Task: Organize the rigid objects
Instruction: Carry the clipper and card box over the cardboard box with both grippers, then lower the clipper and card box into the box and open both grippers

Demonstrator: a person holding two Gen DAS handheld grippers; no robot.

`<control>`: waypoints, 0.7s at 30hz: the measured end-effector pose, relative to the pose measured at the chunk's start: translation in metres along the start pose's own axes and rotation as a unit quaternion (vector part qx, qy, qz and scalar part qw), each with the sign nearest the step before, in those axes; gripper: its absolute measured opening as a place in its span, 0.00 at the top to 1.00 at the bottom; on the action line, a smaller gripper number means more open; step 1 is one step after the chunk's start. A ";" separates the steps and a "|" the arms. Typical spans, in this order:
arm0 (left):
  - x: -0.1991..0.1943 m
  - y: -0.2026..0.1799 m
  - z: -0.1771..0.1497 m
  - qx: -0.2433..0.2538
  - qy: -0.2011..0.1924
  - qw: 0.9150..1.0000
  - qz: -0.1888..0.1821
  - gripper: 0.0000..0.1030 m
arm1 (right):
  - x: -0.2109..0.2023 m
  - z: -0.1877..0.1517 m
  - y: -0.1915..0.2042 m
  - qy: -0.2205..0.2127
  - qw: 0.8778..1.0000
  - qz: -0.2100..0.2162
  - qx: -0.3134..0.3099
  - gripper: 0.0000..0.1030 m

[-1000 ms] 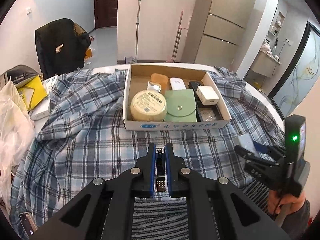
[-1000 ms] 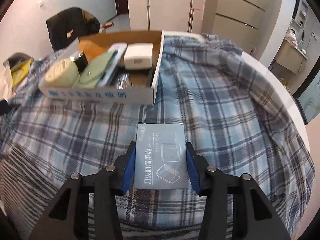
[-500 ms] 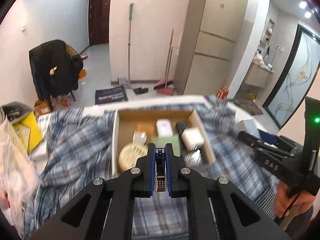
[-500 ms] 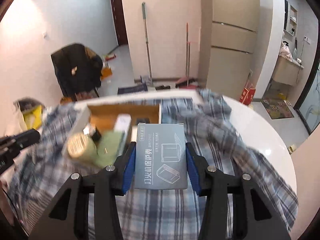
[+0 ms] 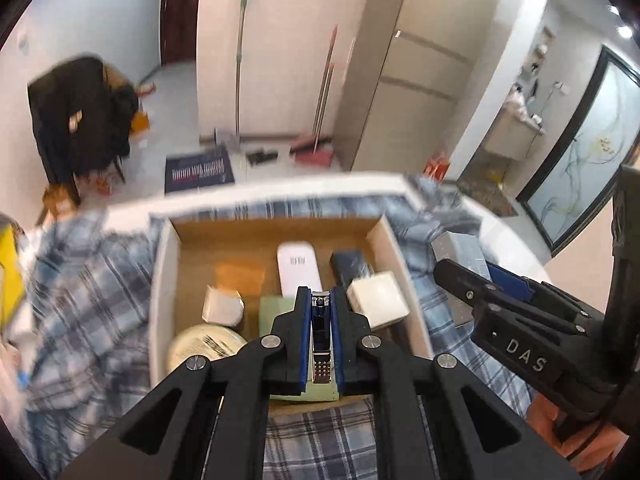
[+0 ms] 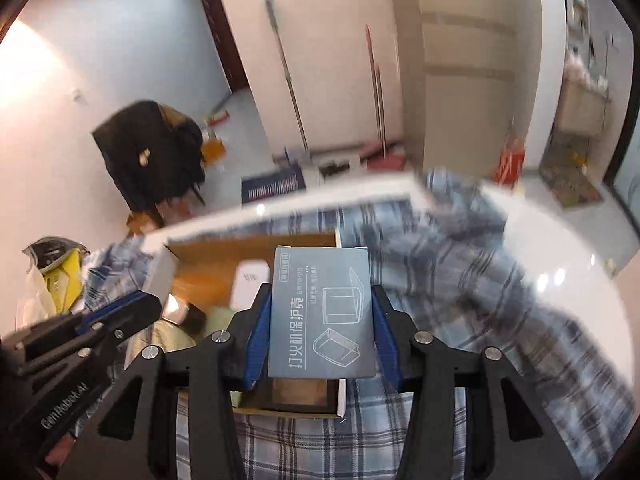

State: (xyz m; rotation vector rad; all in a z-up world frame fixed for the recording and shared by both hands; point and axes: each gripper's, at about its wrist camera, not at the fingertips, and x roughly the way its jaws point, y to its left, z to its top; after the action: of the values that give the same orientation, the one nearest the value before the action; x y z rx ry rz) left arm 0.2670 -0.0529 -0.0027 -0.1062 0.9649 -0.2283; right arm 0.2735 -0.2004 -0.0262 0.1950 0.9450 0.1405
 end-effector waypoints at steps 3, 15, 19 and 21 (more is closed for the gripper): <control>0.031 0.003 -0.008 -0.001 0.040 0.999 0.002 0.90 | 0.014 -0.005 -0.005 0.020 1.000 0.000 0.000 0.56; 0.070 0.016 -0.019 -0.022 0.097 0.995 -0.002 0.90 | 0.023 -0.009 -0.005 0.041 0.999 0.017 -0.001 0.56; 0.069 0.015 -0.016 -0.021 0.101 0.995 0.012 0.90 | 0.024 -0.011 -0.002 0.041 0.999 0.016 -0.004 0.56; 0.061 0.015 -0.013 -0.019 0.088 0.996 0.025 0.86 | 0.024 -0.012 -0.002 0.043 0.999 0.016 -0.003 0.56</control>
State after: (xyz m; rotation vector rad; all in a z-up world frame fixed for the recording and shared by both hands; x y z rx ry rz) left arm 0.2920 -0.0531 -0.0614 -0.0971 1.1453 -0.1754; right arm 0.2777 -0.1965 -0.0529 0.1996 1.0263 0.1826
